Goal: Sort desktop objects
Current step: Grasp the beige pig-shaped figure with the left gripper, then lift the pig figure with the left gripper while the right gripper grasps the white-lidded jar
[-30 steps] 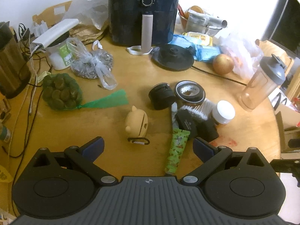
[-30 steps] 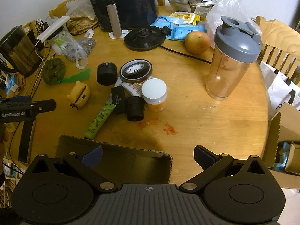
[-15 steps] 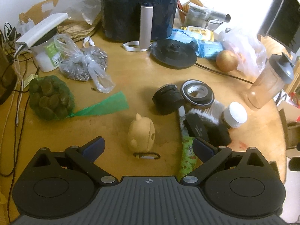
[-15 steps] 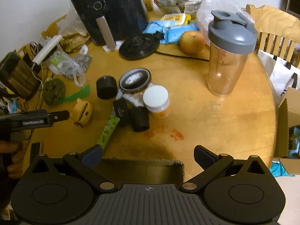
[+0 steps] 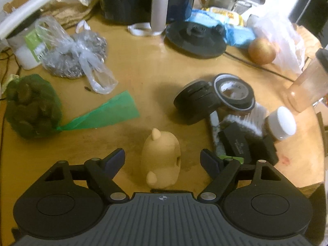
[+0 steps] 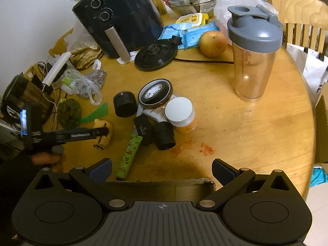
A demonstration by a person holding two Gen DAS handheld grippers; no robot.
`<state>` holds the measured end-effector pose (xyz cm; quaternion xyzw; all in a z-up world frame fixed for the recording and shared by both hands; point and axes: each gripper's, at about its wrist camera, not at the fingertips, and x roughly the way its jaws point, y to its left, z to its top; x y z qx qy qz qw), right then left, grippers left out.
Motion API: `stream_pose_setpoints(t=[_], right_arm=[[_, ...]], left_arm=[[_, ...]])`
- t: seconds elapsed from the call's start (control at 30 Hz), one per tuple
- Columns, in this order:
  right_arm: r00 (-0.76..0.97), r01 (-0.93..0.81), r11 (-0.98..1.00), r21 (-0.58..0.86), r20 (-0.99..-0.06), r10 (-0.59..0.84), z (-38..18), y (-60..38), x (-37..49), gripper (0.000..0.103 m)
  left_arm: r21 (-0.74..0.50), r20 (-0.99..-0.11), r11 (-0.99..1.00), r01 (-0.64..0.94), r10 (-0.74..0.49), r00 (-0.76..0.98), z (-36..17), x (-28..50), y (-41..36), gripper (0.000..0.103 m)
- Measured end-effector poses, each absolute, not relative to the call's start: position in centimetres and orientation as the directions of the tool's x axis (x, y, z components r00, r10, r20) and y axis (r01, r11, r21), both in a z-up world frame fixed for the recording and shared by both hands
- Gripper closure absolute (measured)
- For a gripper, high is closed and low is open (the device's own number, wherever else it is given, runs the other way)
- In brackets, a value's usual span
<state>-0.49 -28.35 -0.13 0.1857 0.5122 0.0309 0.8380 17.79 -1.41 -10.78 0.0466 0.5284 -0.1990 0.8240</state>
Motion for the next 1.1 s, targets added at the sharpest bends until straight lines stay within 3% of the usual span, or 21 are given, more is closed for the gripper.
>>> stream_pose_setpoints(t=[0.2,0.3,0.87,1.1], right_arm=[[0.484,0.144,0.928,0.343,-0.843,0.237,0.2,-28.4,-0.4,0.000],[0.484,0.160,0.936,0.313,-0.851,0.202,0.1,-28.5,-0.6,0.000],[0.537,0.218,0.948,0.234,-0.839,0.084,0.5,-30.1,-1.7,0.000],[0.539,0.161,0.943,0.290,-0.826,0.162,0.3,-30.7,-1.2,0.000]], left_arm=[[-0.153,-0.905,0.902,0.403,-0.292,0.309,-12.6,19.0,-2.0,0.052],[-0.148,-0.909,0.904,0.401,-0.284,0.305,-13.0,19.2,-2.0,0.058],[-0.216,-0.854,0.919,0.328,-0.341,0.393,-8.7,15.7,0.0,0.059],[-0.238,-0.825,0.932,0.273,-0.342,0.449,-5.6,12.1,1.0,0.059]])
